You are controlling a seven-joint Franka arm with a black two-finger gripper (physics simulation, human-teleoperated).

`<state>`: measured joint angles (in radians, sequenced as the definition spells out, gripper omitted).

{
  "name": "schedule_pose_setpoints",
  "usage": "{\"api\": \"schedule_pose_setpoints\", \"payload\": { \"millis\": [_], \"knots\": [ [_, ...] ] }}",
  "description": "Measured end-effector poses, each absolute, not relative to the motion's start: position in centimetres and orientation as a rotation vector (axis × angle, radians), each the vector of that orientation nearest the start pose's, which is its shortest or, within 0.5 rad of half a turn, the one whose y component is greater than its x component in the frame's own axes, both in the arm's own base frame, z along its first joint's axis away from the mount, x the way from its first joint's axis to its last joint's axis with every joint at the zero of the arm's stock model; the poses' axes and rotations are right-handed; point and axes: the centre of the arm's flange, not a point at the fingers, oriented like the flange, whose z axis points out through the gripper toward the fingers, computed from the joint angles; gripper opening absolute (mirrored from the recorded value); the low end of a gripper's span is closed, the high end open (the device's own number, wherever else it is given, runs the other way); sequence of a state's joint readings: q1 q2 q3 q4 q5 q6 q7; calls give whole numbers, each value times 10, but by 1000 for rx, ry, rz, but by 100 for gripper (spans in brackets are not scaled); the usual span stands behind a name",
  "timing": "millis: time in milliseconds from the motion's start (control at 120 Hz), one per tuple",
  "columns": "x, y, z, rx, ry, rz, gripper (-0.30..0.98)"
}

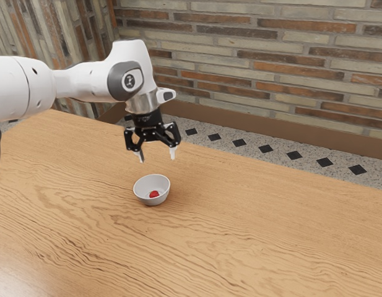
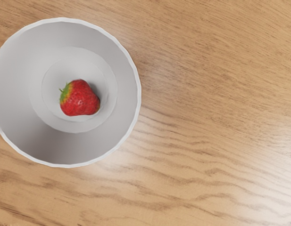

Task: Take strawberry from the bowl

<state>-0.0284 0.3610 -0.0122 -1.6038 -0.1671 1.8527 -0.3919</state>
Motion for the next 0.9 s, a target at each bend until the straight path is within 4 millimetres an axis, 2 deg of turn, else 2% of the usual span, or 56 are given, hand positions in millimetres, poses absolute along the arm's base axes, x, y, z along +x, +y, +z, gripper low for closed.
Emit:
{"api": "schedule_pose_setpoints", "payload": {
  "millis": [92,192,325,583,700,900],
  "knots": [
    [647,-23,397,-3146,-891,258,56],
    [648,-21,377,-3093,-1071,278,44],
    [653,-20,360,-3022,-1266,263,36],
    [652,-16,350,-2895,-1517,251,31],
    [653,-4,351,-2836,-1606,242,31],
    [657,20,314,-2726,-1715,281,32]
  ]
}}
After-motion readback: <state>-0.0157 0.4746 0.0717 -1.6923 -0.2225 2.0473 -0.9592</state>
